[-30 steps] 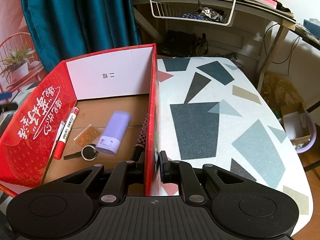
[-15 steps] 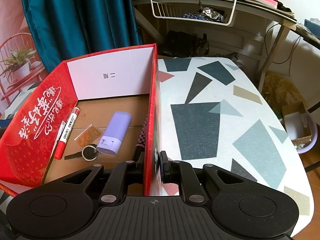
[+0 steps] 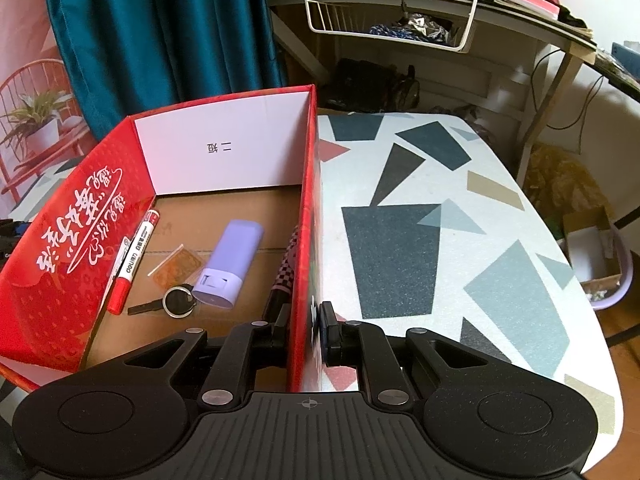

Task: Organize rigid objects
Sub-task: 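Move the left tool back toward the remaining small items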

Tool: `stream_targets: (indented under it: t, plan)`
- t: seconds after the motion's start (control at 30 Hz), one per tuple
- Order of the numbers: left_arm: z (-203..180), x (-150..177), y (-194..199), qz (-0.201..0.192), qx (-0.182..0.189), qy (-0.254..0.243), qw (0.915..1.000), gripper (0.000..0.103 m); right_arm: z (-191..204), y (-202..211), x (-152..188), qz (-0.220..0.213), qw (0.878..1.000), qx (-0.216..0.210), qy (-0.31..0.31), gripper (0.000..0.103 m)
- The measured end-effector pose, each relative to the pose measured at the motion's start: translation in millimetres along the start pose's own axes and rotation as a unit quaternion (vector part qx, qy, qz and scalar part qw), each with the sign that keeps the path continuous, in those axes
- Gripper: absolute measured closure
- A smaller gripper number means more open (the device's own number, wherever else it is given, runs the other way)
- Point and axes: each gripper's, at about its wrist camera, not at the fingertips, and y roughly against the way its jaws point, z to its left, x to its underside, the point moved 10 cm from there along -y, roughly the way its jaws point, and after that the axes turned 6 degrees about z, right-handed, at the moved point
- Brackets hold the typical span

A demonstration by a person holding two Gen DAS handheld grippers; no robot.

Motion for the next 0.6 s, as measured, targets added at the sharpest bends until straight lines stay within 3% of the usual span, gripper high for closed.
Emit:
stream_targets:
  t: [0.37, 0.6]
  plan:
    - [-17.9, 14.6, 12.9, 0.008, 0.005, 0.012, 0.9999, 0.043, -0.2, 0.7, 0.1, -0.001, 1.0, 0.006, 0.002, 0.092]
    - [-32.4, 26.0, 26.4, 0.003, 0.007, 0.047, 0.9989, 0.043, -1.4, 1.4, 0.8, -0.003, 1.0, 0.007, -0.002, 0.093]
